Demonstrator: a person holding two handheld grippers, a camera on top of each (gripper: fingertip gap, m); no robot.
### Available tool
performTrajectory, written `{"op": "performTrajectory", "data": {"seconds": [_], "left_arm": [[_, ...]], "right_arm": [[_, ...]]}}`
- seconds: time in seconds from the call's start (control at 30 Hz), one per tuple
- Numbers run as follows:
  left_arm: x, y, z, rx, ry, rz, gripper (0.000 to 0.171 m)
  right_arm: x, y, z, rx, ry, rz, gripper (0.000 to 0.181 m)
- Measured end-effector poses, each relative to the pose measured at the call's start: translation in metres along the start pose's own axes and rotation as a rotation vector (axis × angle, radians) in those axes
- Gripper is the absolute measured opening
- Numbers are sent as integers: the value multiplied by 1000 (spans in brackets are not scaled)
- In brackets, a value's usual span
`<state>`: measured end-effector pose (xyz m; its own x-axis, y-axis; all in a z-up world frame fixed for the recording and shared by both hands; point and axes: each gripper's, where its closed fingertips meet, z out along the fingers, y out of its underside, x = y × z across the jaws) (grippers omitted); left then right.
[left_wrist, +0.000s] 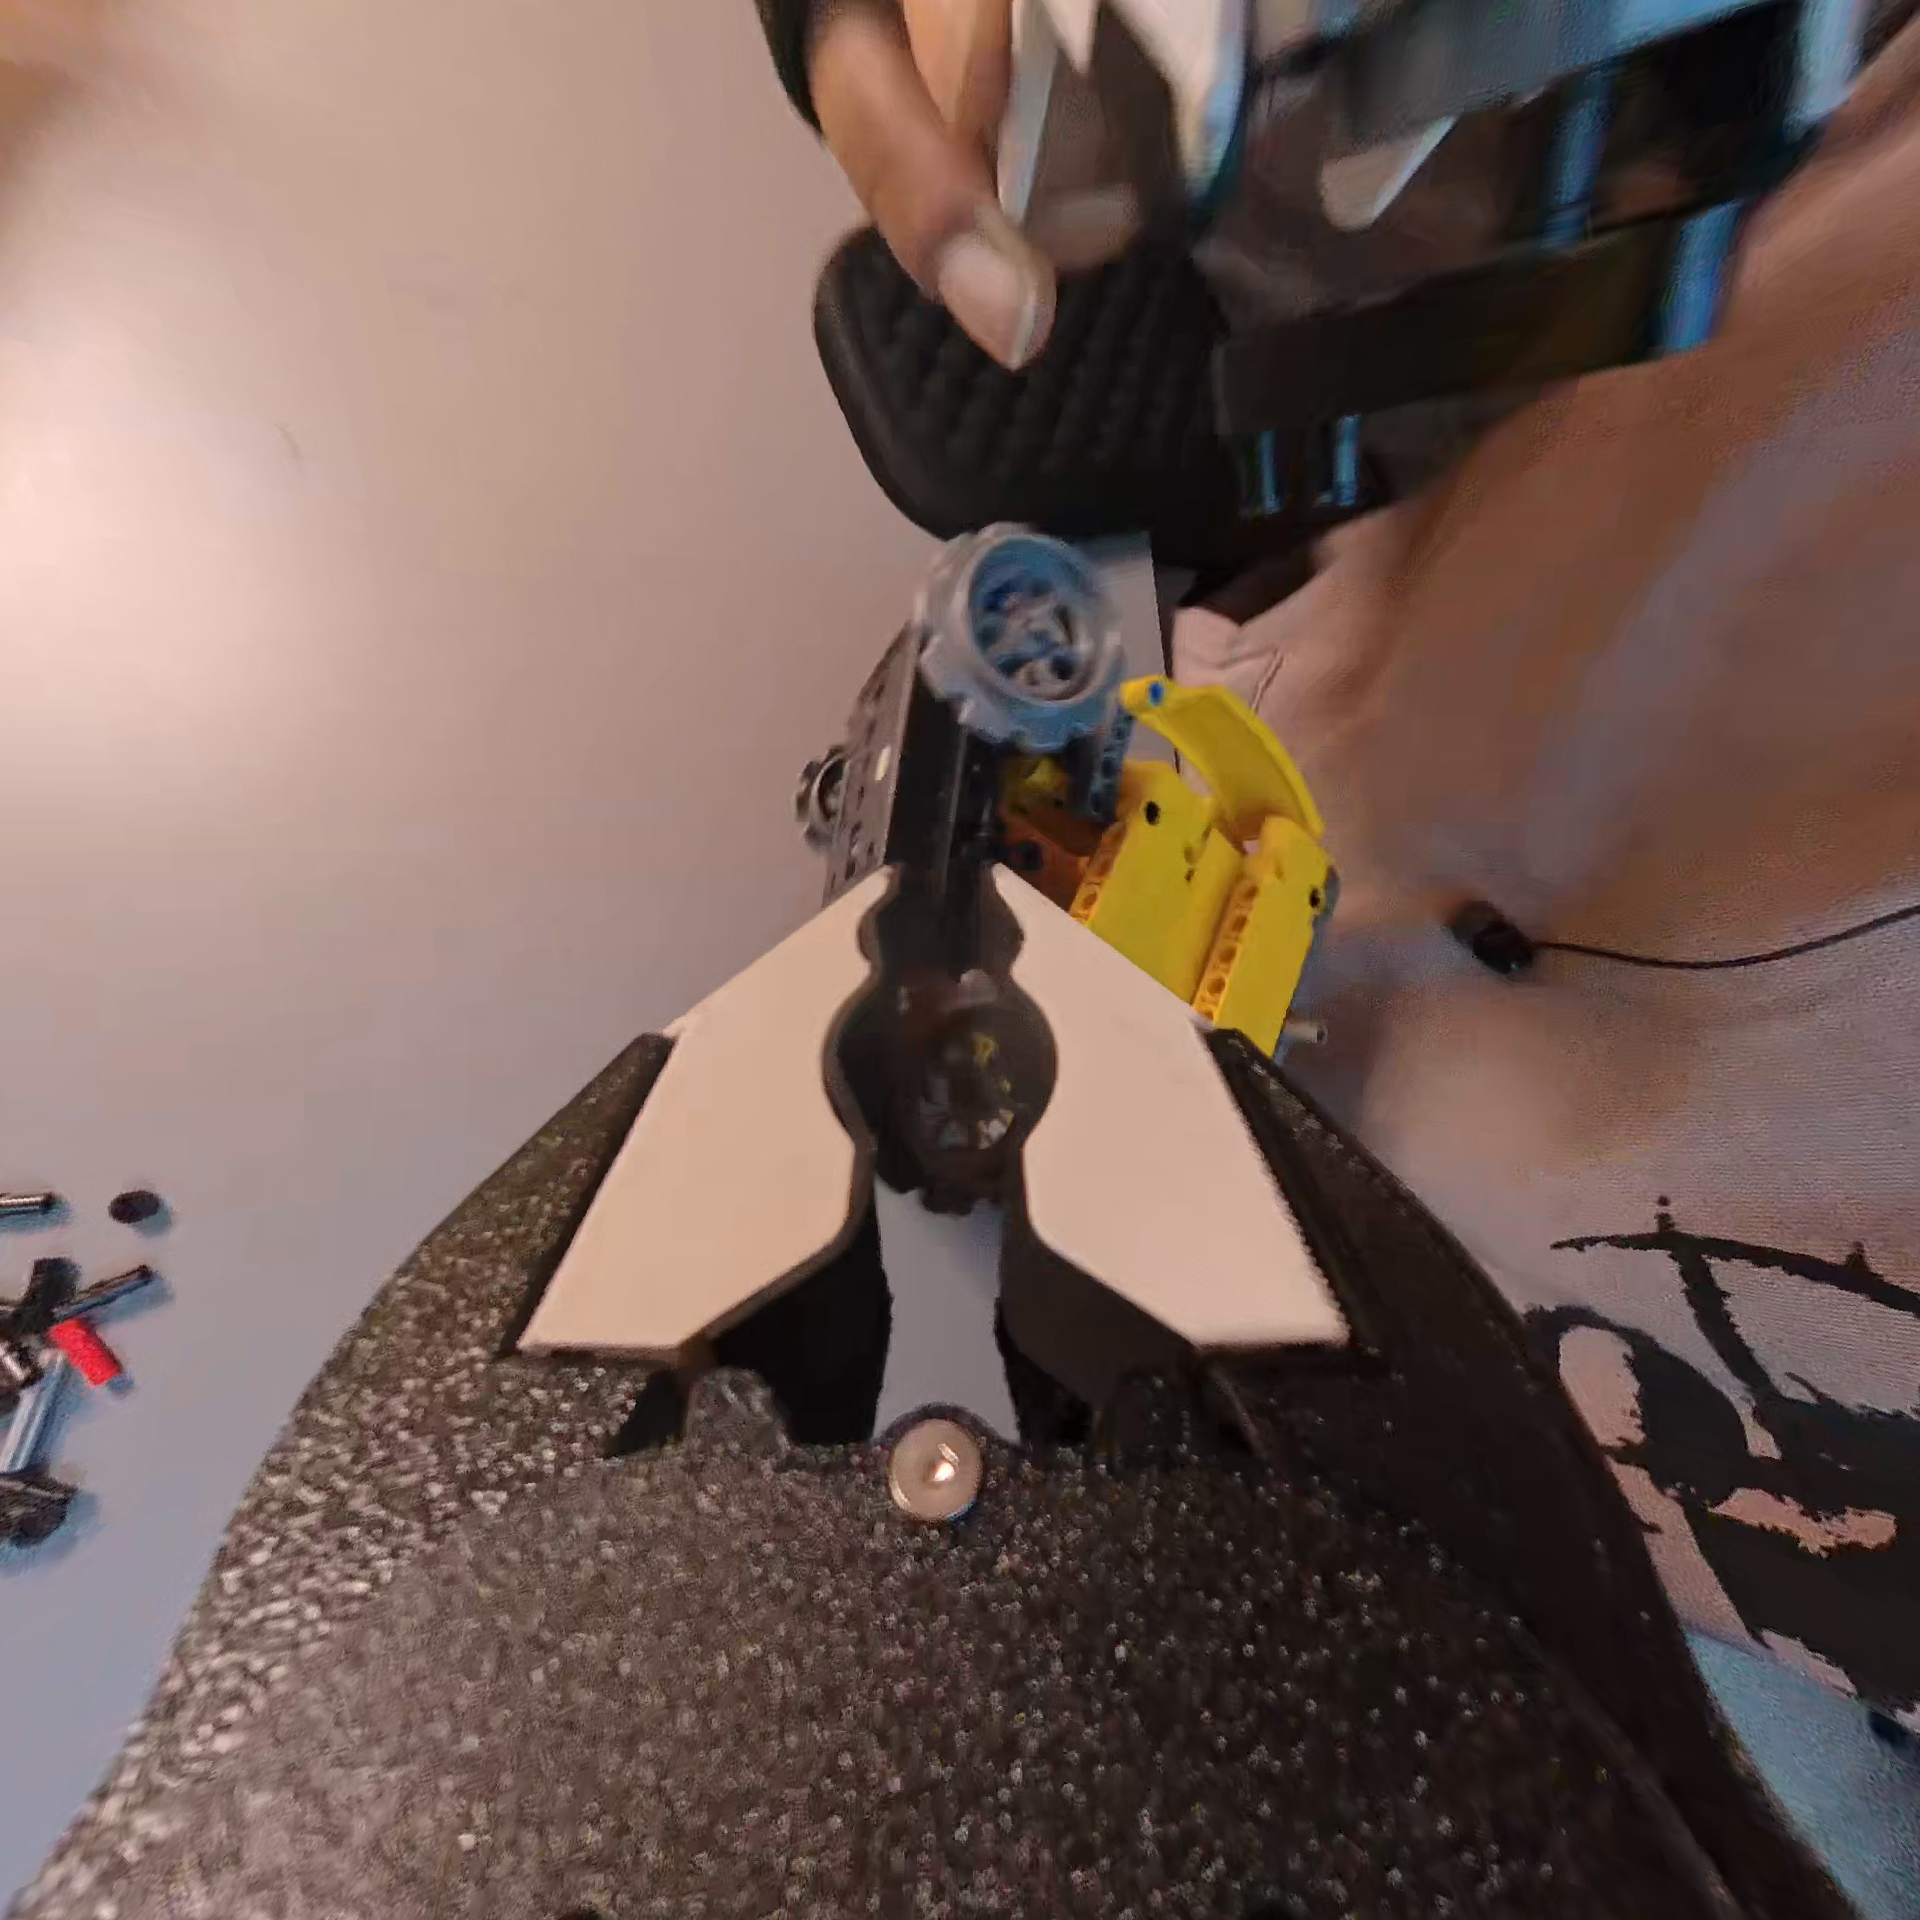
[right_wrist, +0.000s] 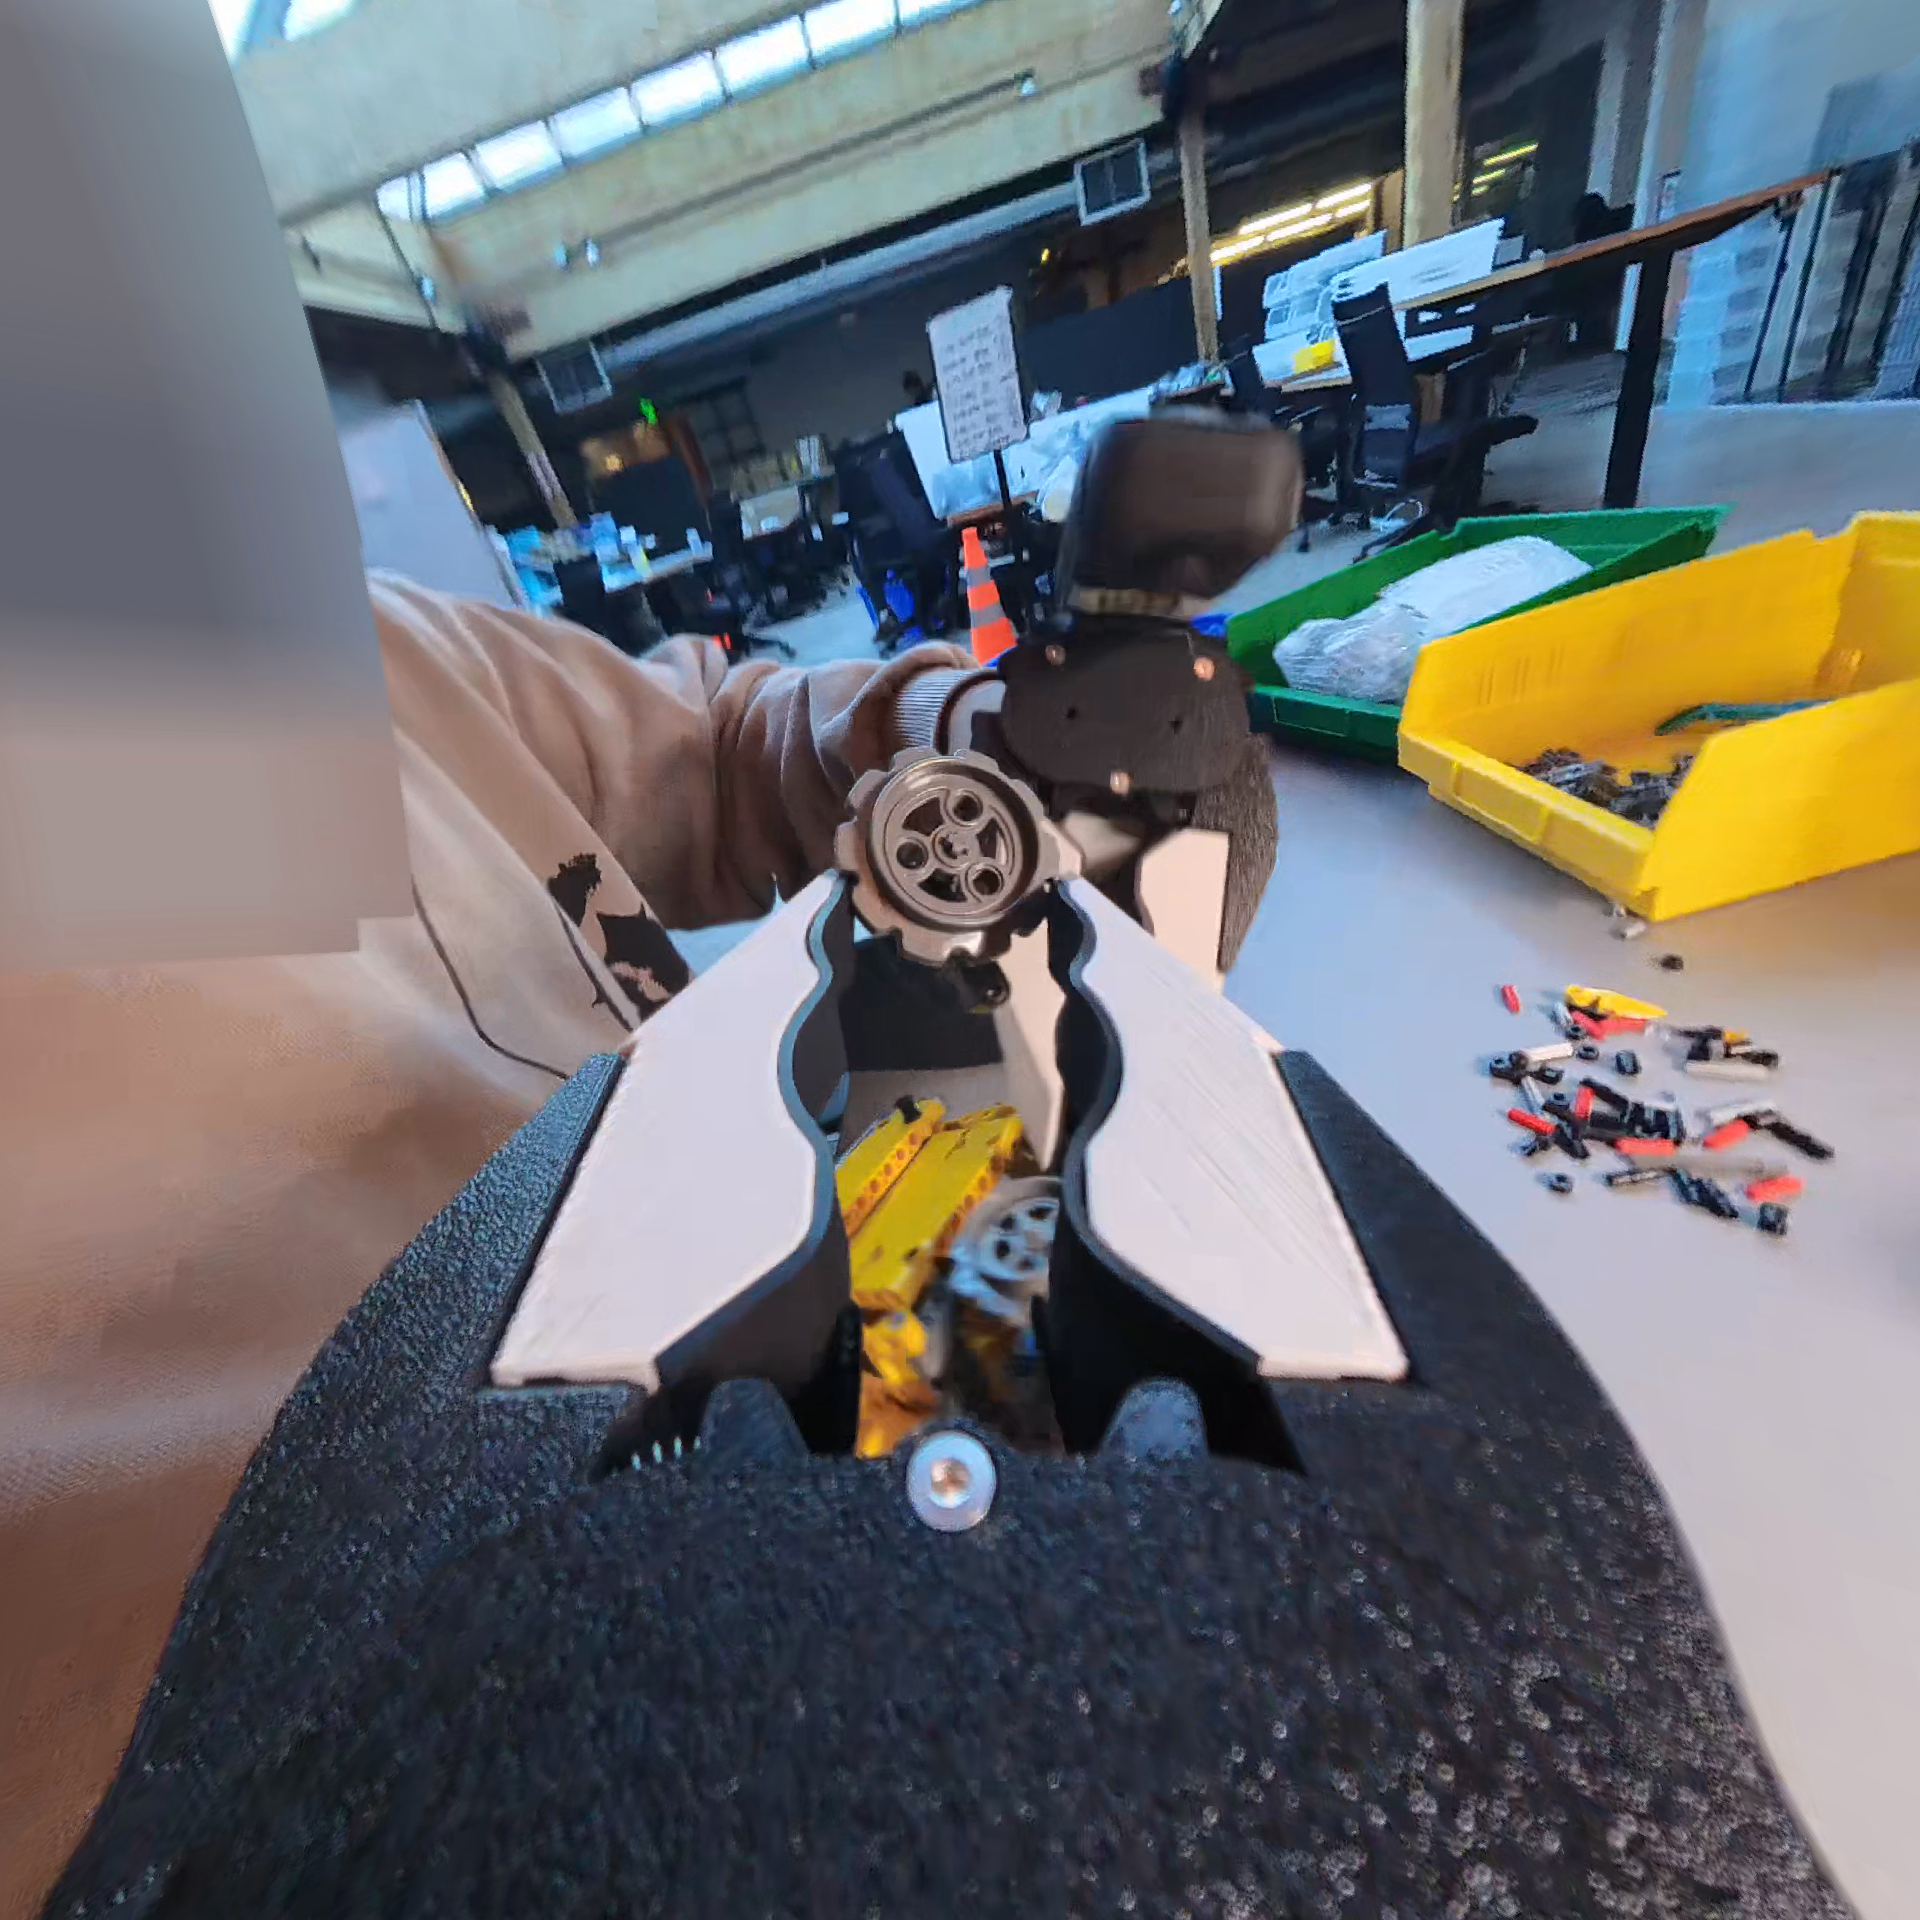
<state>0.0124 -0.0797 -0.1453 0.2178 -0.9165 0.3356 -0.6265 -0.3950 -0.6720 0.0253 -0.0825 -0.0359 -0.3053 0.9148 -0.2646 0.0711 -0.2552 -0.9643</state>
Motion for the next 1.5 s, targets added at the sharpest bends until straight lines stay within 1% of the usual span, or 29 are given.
{"op": "performTrajectory", "data": {"seconds": [0.03,0.07,0.1,0.13,0.17,0.23,0.27,0.37,0.5,0.63,0.73,0.83,0.93,1.03,1.1,1.17,1.27,1.4,1.5], "left_arm": [[-6,-9,-9,72,-16,-10,0],[-14,-13,-16,109,-47,-13,0],[-21,-11,-19,102,-85,-4,0],[-24,-8,-19,87,-102,5,6],[-21,-8,-20,103,-85,2,13],[-16,-15,-24,179,-48,-15,19],[-16,-15,-26,197,-56,-16,21],[-19,-19,-32,250,-123,32,24],[-24,-40,-45,371,-253,133,25],[-22,-56,-47,443,-308,204,23],[-24,-60,-44,482,-322,221,21],[-27,-61,-43,530,-332,218,20],[-27,-58,-40,535,-316,214,20],[-34,-51,-40,534,-345,205,20],[-36,-46,-39,550,-333,181,20],[-43,-40,-38,556,-334,152,20],[-55,-32,-37,566,-337,116,20],[-67,-27,-35,613,-324,71,20],[-66,-28,-38,672,-284,44,21]], "right_arm": [[7,0,-3,28,3,40,35],[14,1,-7,56,4,77,35],[22,2,-9,72,9,107,35],[28,4,-11,82,19,121,35],[34,6,-14,93,27,130,35],[41,8,-17,110,28,155,35],[43,8,-19,120,27,164,35],[47,9,-22,139,18,177,35],[48,11,-22,137,-11,171,35],[51,12,-20,133,-35,167,35],[52,14,-20,129,-44,157,35],[51,15,-23,149,-59,165,35],[46,15,-25,177,-92,170,35],[32,4,-28,229,-156,150,35],[18,-5,-29,253,-206,110,34],[6,-14,-29,264,-246,67,35],[-3,-23,-29,266,-267,22,35],[1,-22,-33,269,-266,7,35],[7,-19,-36,288,-254,21,35]]}}
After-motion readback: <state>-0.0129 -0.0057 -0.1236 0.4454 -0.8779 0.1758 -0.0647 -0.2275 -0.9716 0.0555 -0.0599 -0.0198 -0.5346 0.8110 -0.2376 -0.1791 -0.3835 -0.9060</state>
